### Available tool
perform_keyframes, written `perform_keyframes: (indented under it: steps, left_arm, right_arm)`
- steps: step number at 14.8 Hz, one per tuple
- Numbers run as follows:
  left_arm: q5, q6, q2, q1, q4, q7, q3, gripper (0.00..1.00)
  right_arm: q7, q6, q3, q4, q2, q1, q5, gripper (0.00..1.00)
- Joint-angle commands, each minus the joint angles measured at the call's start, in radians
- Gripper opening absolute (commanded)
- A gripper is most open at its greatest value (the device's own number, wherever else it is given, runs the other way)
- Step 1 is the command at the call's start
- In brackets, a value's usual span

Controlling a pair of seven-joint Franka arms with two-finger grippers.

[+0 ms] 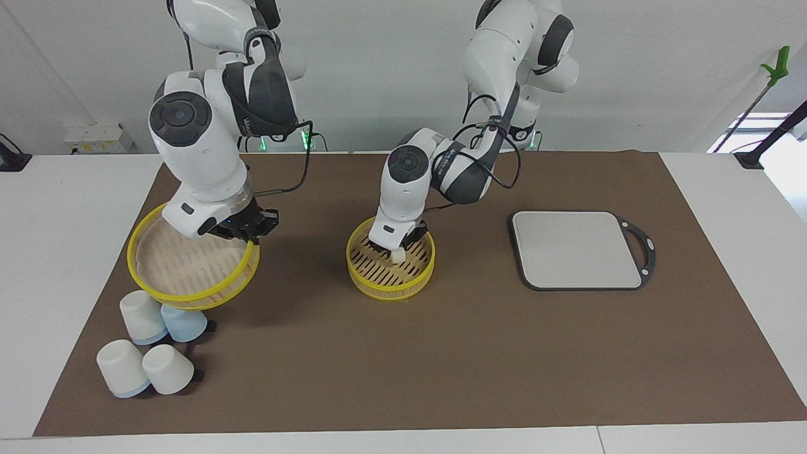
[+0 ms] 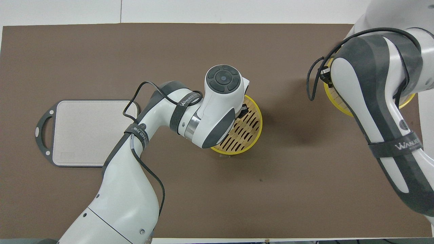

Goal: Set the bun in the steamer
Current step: 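Carry the bun over the open steamer with the left gripper and lower it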

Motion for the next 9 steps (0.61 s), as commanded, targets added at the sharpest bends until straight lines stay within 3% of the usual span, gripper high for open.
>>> perform_keyframes:
  steps: [1, 9]
  left_arm:
    - [-0.017, 0.027, -0.021, -0.018, -0.039, -0.014, 0.014, 0.41]
    - [-0.042, 0.067, -0.034, -0.035, -0.079, -0.014, 0.014, 0.41]
  right_arm:
    - [0.009, 0.019, 0.011, -0.049, -0.041, -0.008, -0.017, 0.00]
    - [0.013, 0.056, 0.012, -0.053, -0.044, -0.007, -0.017, 0.00]
